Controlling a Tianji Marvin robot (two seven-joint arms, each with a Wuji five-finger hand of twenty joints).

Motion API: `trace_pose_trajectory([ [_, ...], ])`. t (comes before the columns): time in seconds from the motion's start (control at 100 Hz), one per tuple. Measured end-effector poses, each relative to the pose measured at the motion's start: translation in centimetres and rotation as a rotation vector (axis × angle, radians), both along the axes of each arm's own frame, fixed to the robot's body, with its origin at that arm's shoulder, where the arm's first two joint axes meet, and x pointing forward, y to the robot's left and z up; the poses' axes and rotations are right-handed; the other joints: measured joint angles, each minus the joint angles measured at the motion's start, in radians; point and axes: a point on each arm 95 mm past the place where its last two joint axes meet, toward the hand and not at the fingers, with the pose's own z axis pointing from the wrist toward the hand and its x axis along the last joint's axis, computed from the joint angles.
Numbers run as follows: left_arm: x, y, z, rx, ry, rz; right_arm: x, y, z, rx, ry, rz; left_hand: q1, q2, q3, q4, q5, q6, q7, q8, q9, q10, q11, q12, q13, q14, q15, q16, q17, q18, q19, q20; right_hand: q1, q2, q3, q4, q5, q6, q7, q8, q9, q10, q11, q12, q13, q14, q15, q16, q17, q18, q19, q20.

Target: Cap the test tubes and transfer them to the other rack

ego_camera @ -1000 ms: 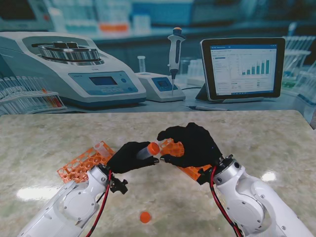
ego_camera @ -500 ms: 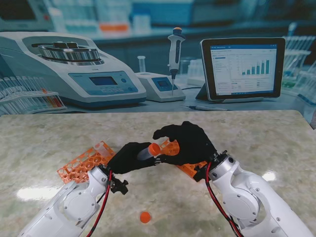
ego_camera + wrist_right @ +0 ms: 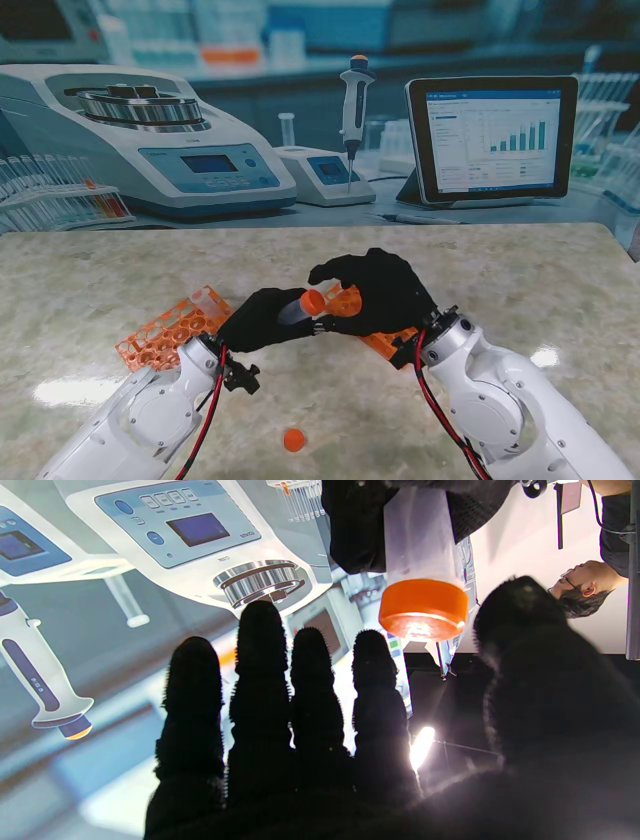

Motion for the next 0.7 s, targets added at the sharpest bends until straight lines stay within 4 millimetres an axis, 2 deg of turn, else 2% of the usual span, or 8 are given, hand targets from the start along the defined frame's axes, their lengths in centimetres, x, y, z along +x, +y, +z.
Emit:
trace_pose_trajectory([
  [0.39, 0.00, -0.02, 0.00, -0.001, 0.001, 0.000, 0.09, 0.38, -0.03, 0.020, -0.012, 0.002, 0.000, 0.000, 0.000, 0.000, 0.000, 0.000, 0.000, 0.000, 0.000, 0.000, 0.000, 0.000, 0.000, 0.000, 0.000, 0.000, 0.000, 0.000, 0.000, 0.000, 0.038, -0.011, -0.005, 0.000, 0.028, -0.003, 0.050, 0.034, 0.063, 0.001, 0.032, 0.018, 0.046, -0.004, 0.001, 0.000, 0.050, 0.000, 0.000, 0.000],
  [0.7, -0.01, -0.05, 0.01, -0.001, 0.001, -0.001, 0.05, 0.56, -0.07, 0.022, -0.008, 0.008, 0.000, 0.000, 0.000, 0.000, 0.000, 0.000, 0.000, 0.000, 0.000, 0.000, 0.000, 0.000, 0.000, 0.000, 0.000, 0.000, 0.000, 0.000, 0.000, 0.000, 0.081, -0.011, 0.035, 0.000, 0.078, -0.020, 0.070, 0.056, 0.114, 0.001, 0.054, 0.034, 0.078, -0.008, 0.010, 0.000, 0.077, -0.001, 0.000, 0.000],
])
